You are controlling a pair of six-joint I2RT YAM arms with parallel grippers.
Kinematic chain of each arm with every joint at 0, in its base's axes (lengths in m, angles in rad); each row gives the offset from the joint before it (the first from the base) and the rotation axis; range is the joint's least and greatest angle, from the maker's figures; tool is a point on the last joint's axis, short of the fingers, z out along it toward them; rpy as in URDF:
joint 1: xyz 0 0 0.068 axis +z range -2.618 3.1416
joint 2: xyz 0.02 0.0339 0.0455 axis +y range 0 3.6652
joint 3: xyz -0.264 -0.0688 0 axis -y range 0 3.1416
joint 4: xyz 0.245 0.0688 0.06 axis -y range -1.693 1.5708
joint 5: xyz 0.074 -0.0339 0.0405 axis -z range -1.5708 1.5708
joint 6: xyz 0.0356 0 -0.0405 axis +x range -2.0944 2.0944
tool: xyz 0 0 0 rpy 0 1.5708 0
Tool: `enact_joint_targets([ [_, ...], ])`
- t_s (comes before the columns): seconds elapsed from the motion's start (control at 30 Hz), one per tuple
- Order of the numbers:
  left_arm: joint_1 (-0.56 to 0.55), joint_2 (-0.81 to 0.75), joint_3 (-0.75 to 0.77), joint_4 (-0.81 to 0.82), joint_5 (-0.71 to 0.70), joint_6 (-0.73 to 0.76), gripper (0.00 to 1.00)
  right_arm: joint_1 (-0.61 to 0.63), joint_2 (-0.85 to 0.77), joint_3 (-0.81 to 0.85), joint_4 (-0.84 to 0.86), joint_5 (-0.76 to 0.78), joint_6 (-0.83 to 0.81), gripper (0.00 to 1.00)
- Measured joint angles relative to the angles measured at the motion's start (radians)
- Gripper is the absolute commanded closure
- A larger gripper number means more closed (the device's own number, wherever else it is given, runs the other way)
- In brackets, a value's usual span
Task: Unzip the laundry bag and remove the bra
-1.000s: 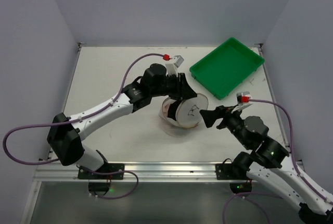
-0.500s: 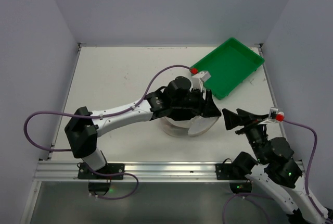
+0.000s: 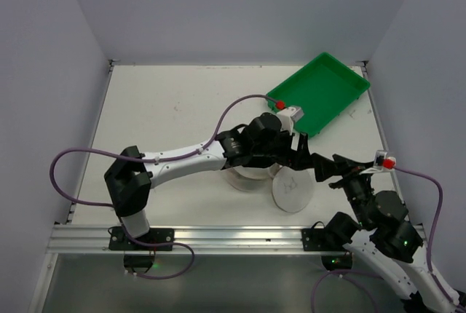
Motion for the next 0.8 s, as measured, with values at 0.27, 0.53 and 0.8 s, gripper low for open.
enact_joint_targets([
  [0.27, 0.13, -0.104, -0.021, -0.115, -0.115, 0.079, 0.1, 0.0, 0.128, 0.034, 0.006, -0.057, -0.023, 0.08],
  [0.53, 0.317, -0.275, -0.114, -0.214, -0.217, 0.19, 0.19, 0.0, 0.502, 0.091, 0.068, -0.204, -0.035, 0.14],
  [0.8, 0.394, -0.326, -0.296, -0.239, -0.19, 0.267, 0.24, 0.0, 0.882, 0.163, 0.215, -0.398, -0.057, 0.16],
])
